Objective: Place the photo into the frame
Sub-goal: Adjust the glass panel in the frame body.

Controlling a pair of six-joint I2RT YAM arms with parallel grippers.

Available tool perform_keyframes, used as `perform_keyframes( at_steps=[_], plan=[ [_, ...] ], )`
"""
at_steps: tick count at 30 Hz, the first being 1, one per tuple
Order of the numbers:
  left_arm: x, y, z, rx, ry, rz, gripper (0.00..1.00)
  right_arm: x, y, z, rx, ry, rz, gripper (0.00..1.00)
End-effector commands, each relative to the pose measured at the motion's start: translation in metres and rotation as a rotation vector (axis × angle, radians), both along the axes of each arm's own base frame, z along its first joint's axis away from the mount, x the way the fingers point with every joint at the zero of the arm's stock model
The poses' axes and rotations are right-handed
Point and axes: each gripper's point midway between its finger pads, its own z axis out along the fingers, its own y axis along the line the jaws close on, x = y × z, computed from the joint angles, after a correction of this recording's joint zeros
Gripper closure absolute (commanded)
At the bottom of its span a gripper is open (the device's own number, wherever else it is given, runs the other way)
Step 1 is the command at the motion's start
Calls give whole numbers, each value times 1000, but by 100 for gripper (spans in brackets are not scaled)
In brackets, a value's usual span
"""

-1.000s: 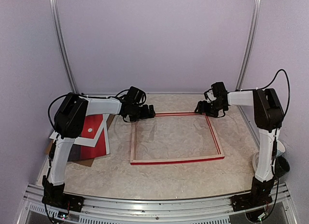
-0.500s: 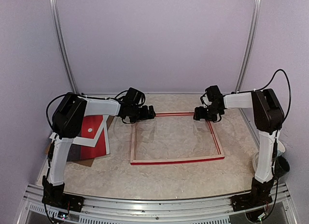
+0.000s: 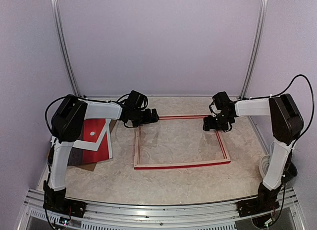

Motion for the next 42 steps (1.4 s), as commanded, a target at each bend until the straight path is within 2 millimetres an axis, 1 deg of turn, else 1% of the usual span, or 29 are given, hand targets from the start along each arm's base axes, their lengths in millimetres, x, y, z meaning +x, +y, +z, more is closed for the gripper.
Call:
perform_keyframes(
  at_steps=[1, 4, 6, 10, 13, 20, 21, 22, 26, 29, 32, 35, 42],
  plan=[
    [-9, 13, -7, 23, 50, 16, 1, -24, -10, 3, -33, 30, -15, 19],
    [-8, 8, 7, -11, 32, 1, 1, -31, -7, 12, 0, 11, 7, 18],
    [-6, 5, 22, -32, 10, -8, 1, -34, -7, 18, 8, -2, 13, 18],
    [-5, 0, 61, -66, -42, -31, 1, -38, -8, 30, 15, -27, 16, 18],
    [-13, 3, 74, -33, -37, -46, 1, -40, -11, 32, 7, -33, 19, 17],
    [-58, 15, 51, 175, 20, -74, 1, -40, -31, 21, 2, -30, -10, 16],
    [-64, 13, 47, 198, 29, -84, 1, -39, -34, 21, 1, -32, -18, 16],
    [-71, 10, 44, 215, 37, -97, 1, -40, -33, 19, 20, -27, -9, 16],
    [-92, -7, 33, 261, 70, -144, 1, -40, -40, 17, 17, -30, -16, 16],
    [-101, -11, 22, 319, 90, -151, 1, -40, -43, 14, 22, -26, -16, 16],
    [-107, -9, 10, 370, 123, -140, 1, -42, -44, 14, 34, -29, -19, 16],
    [-115, -8, 3, 400, 145, -128, 1, -42, -44, 18, 46, -42, -17, 16],
    [-142, -5, -16, 502, 189, -126, 1, -44, -46, 20, 55, -52, -17, 15]
  ],
)
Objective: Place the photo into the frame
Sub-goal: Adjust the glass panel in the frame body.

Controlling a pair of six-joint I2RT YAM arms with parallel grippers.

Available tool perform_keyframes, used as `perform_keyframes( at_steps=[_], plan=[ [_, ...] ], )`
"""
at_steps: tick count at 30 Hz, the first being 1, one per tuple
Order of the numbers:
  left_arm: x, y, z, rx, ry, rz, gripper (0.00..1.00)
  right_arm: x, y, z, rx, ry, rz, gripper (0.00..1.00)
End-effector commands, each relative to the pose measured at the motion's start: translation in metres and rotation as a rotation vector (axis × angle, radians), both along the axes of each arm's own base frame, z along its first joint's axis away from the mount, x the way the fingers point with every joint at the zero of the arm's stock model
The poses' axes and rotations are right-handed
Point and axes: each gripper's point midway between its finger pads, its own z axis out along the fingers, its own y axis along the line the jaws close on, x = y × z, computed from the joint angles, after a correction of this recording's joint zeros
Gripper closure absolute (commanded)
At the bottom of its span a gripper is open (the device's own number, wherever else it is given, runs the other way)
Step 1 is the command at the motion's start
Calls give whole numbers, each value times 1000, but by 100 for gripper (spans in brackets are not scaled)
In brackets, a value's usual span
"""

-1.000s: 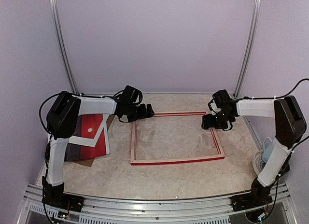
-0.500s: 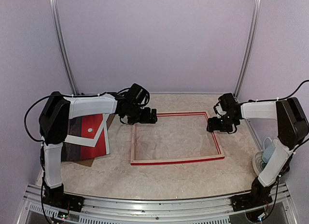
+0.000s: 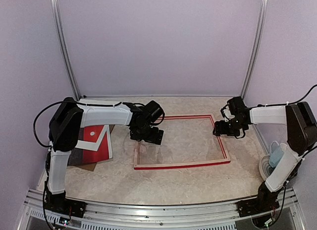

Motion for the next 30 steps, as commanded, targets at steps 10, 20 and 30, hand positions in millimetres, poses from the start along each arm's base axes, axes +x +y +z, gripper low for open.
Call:
perform_keyframes(
  at_steps=[10, 20, 30],
  plan=[
    [-32, 10, -27, 97, 62, 31, 1, 5, -2, 14, 35, -52, 1, 15],
    [-39, 10, -38, 100, 91, 31, 1, 4, -3, 12, 38, -47, 1, 15],
    [-20, 9, 0, 149, -12, 37, 1, 4, -3, 13, 49, -46, 2, 15]
  ],
)
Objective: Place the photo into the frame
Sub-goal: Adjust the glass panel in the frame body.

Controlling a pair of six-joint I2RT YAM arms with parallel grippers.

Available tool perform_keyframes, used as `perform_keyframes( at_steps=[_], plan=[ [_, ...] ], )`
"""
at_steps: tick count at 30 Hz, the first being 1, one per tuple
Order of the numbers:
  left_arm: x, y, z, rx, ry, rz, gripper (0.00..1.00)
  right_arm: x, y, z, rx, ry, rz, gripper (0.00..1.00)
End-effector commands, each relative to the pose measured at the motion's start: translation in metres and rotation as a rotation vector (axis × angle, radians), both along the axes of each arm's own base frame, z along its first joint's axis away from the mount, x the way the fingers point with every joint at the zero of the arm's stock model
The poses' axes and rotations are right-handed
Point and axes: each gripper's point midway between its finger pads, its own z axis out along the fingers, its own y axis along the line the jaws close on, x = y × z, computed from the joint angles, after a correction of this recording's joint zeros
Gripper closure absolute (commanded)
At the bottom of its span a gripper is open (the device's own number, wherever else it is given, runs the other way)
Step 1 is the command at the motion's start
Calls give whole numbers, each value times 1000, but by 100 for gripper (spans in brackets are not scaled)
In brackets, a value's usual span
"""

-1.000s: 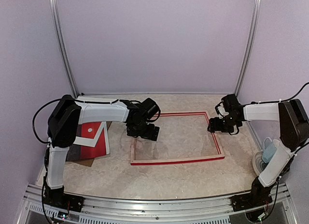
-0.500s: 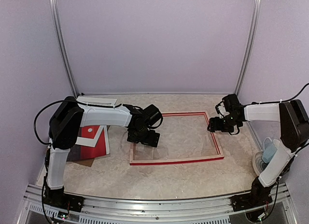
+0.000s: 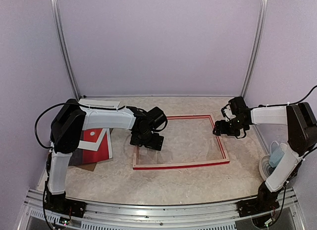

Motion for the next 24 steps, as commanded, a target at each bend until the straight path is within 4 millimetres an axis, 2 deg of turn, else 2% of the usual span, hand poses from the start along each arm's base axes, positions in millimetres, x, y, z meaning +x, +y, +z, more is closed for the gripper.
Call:
perform_keyframes(
  at_steps=[1, 4, 9, 13, 20, 21, 24],
  plan=[
    [14, 8, 25, 92, -72, 8, 1, 2, -4, 9, 12, -30, -5, 15],
    [10, 11, 25, 124, -66, -9, 1, 3, -4, 11, 16, -35, -5, 15],
    [-3, 11, 8, 121, -28, -27, 1, 4, -4, 11, 22, -37, -4, 15],
    [-1, 10, 5, 125, -51, -23, 1, 3, -3, 11, 23, -37, 0, 16],
    [6, -16, 45, -35, -153, -84, 1, 5, 1, 19, 44, -47, 13, 15],
    [6, -19, 56, -73, -168, -88, 1, 5, 2, 21, 50, -49, 15, 15],
    [5, -16, 74, -128, -197, -77, 1, 5, 7, 22, 86, -46, 28, 15]
  ],
)
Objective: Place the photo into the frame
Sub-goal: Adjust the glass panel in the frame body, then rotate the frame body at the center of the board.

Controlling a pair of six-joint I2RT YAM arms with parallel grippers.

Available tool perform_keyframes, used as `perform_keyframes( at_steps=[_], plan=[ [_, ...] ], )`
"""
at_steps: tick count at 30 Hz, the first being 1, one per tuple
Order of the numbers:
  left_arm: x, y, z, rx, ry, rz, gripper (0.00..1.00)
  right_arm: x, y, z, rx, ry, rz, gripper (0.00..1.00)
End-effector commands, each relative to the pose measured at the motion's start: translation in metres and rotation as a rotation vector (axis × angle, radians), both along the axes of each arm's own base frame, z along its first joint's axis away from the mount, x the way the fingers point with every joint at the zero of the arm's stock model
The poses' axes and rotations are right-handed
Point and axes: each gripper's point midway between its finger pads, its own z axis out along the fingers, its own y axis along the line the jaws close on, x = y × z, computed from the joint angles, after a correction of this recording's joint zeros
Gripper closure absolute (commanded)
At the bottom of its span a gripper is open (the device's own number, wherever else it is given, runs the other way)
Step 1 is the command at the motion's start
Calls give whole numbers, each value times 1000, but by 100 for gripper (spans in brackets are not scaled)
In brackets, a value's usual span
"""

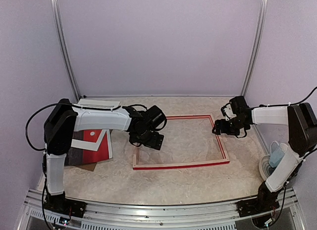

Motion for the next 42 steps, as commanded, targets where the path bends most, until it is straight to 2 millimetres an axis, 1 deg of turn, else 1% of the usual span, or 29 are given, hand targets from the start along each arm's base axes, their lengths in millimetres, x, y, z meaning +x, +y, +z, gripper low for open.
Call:
perform_keyframes(
  at_steps=[1, 2, 5, 7, 9, 11, 14, 16, 20, 22, 26, 30, 34, 37, 39, 42],
  plan=[
    [7, -14, 58, -168, -106, -17, 1, 5, 5, 16, 74, -32, 15, 15],
    [9, -9, 68, -193, -122, -4, 1, 5, 6, 16, 92, -31, 16, 15],
    [16, 10, 82, -235, -143, 41, 1, 6, 6, 10, 107, -15, 11, 15],
    [20, 28, 82, -242, -143, 85, 1, 7, 3, 6, 111, -6, 1, 16],
    [23, 45, 72, -255, -120, 127, 1, 9, 1, 1, 119, 1, -10, 18],
    [23, 55, 59, -294, -88, 152, 1, 11, 0, -5, 128, 15, -16, 20],
    [20, 63, 46, -356, -58, 174, 1, 11, 0, -11, 137, 31, -20, 24],
    [18, 64, 41, -369, -50, 179, 1, 11, 0, -14, 141, 38, -21, 27],
    [13, 64, 28, -373, -31, 170, 1, 8, 1, -21, 154, 55, -20, 35],
    [9, 64, 19, -378, -14, 168, 1, 7, 2, -23, 163, 60, -17, 37],
    [0, 60, 10, -417, 20, 155, 2, 6, 5, -32, 177, 78, -15, 36],
    [-11, 49, 6, -458, 49, 122, 1, 11, 11, -39, 208, 97, -3, 30],
    [-24, 38, 3, -465, 62, 80, 1, 21, 17, -40, 235, 100, 7, 28],
    [-36, 27, 0, -485, 86, 55, 1, 34, 26, -35, 276, 87, 31, 27],
    [-47, 19, -4, -499, 112, 33, 1, 46, 34, -29, 306, 74, 55, 27],
    [-65, 3, -8, -512, 148, -6, 1, 70, 41, -22, 325, 57, 71, 27]
  ],
)
